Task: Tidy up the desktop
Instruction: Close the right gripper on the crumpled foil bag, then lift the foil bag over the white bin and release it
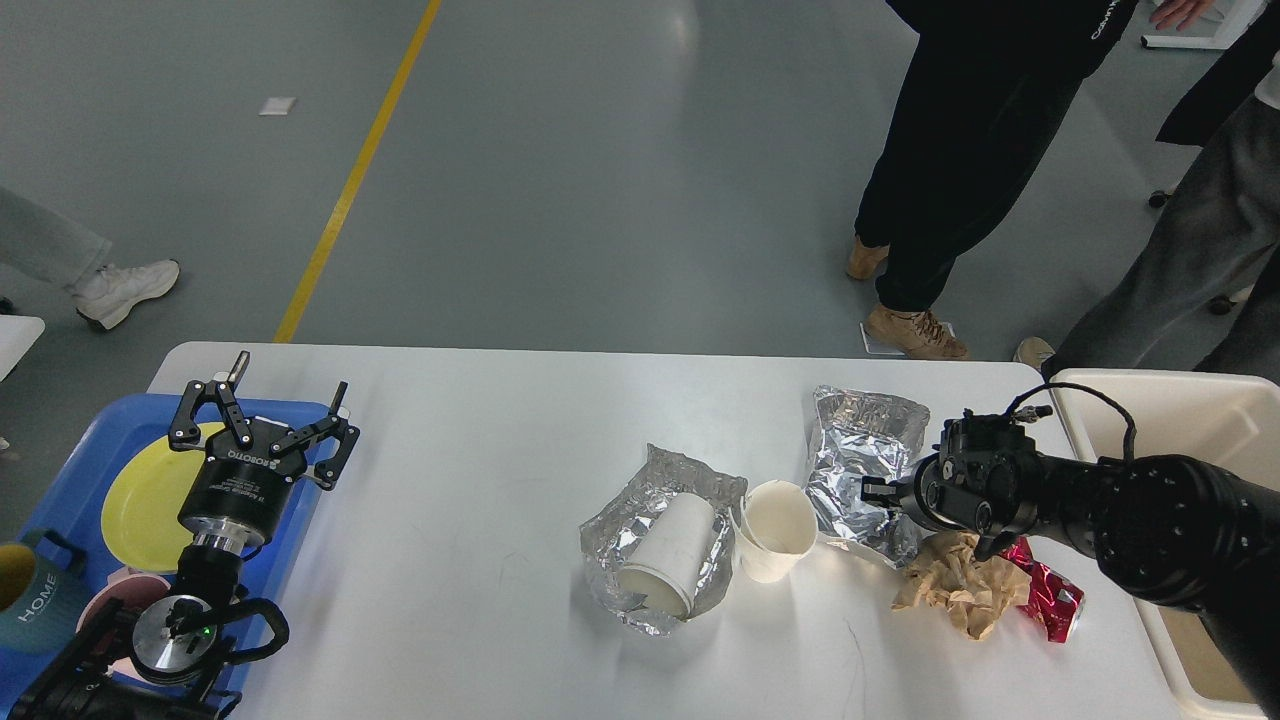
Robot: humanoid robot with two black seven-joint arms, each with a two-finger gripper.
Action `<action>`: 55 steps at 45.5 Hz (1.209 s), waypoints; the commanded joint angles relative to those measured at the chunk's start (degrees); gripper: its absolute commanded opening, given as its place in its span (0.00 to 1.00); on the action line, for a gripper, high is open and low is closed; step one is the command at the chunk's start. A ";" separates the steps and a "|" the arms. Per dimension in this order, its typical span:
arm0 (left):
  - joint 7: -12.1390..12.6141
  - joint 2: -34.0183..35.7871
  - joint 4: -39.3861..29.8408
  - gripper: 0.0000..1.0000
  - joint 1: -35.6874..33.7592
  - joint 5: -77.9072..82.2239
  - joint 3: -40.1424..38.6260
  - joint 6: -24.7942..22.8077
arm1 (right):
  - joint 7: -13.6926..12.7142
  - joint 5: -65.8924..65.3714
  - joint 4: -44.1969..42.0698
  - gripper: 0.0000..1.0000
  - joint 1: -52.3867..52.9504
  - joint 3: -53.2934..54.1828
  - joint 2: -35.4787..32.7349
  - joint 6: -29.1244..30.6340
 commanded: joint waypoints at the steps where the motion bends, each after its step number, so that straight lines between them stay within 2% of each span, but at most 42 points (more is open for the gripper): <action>1: -0.04 0.00 -0.01 0.97 0.00 0.00 0.00 0.00 | -1.14 0.29 0.28 0.00 0.14 0.09 -0.08 0.11; 17: 0.04 0.00 -0.01 0.97 0.09 0.00 0.00 0.00 | -1.49 0.55 0.99 0.00 1.54 1.94 -0.43 0.46; 27: 0.04 0.00 -0.01 0.97 0.09 0.00 0.00 0.00 | -1.58 4.94 6.34 0.00 7.86 2.29 -1.22 1.61; 35: 0.04 0.00 -0.01 0.97 0.00 0.00 0.00 0.00 | -4.83 7.23 10.83 0.00 16.57 1.68 -6.84 5.90; 42: 0.04 0.00 -0.01 0.97 0.00 0.00 0.00 0.00 | -5.09 7.23 20.48 0.00 27.02 -0.42 -13.26 11.36; 55: 0.04 0.00 -0.01 0.97 0.09 0.00 0.09 0.00 | -3.43 7.40 43.16 0.00 54.08 -17.73 -18.36 20.14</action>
